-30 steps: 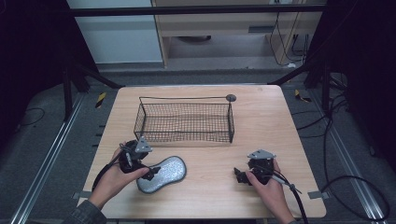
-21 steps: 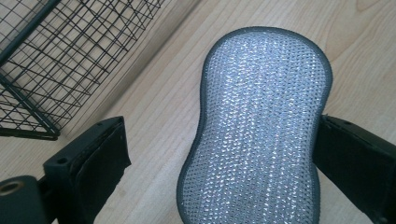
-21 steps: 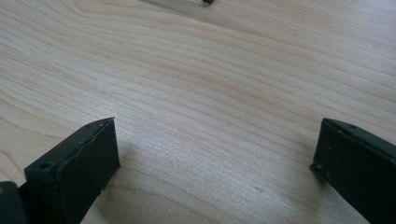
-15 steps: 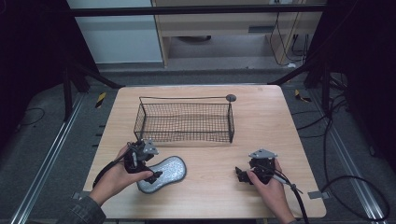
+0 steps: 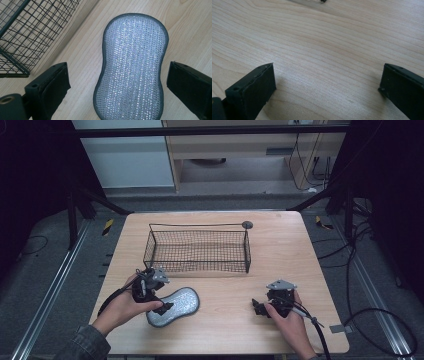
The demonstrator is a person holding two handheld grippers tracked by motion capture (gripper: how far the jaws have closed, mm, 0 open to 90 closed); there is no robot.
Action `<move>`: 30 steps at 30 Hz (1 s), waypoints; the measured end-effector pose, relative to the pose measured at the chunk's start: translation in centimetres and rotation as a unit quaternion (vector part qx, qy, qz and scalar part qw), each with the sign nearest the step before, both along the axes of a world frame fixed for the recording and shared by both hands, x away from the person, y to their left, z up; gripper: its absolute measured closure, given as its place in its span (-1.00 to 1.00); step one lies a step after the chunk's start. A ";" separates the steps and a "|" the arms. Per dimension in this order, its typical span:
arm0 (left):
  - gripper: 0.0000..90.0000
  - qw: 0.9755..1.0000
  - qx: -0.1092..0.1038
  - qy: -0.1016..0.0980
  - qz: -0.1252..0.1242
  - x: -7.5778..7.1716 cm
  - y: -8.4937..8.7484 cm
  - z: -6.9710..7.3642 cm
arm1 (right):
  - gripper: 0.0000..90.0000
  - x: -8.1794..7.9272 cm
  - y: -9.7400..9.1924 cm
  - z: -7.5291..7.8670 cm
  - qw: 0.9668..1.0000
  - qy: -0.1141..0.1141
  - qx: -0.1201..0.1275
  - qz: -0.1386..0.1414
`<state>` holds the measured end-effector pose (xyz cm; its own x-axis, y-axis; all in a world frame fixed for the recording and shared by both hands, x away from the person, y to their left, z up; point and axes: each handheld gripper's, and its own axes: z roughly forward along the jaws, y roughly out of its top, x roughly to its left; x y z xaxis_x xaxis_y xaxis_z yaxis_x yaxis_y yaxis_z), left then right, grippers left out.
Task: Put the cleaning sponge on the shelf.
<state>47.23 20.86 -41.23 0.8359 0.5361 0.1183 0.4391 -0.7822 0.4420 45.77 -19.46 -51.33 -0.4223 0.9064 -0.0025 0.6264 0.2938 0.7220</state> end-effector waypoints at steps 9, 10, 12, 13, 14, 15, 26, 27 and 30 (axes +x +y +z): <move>-0.91 1.000 0.008 0.021 -0.015 0.0 -0.9 -0.1 | -0.99 0.0 0.0 0.0 1.000 0.000 0.000 0.000; -0.91 1.000 0.008 0.021 -0.015 0.0 -0.9 -0.1 | -0.99 0.0 0.0 0.0 1.000 0.000 0.000 0.000; -0.91 0.999 0.016 0.022 -0.020 0.0 -1.2 -0.1 | -0.99 0.0 0.0 0.0 1.000 0.000 0.000 0.000; -0.92 0.999 0.016 0.022 -0.020 0.0 -1.2 -0.1 | -0.99 0.0 0.0 0.0 1.000 0.000 0.001 0.000; -0.92 0.999 0.017 0.024 -0.019 0.1 -1.2 -0.1 | -0.99 0.0 0.0 0.0 1.000 0.000 0.001 0.000; -0.92 0.999 0.017 0.023 -0.022 0.1 -1.3 -0.2 | -0.99 0.0 0.0 0.0 1.000 0.000 0.000 0.000; -0.91 0.998 0.031 0.040 -0.042 0.5 -1.8 -0.8 | -0.99 0.0 0.0 0.0 1.000 0.000 0.000 0.000; -0.91 0.998 0.031 0.043 -0.043 0.5 -1.9 -0.9 | -0.99 0.0 0.0 0.0 1.000 0.000 0.000 0.000; -0.92 0.997 0.035 0.044 -0.047 0.6 -2.1 -1.1 | -0.99 0.0 0.0 0.0 1.000 0.000 0.000 0.000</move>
<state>47.83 18.73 -42.32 0.8910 0.4474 0.0767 0.3969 -0.8498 0.3470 45.77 -19.46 -51.33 -0.4222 0.9065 -0.0023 0.6266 0.2937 0.7219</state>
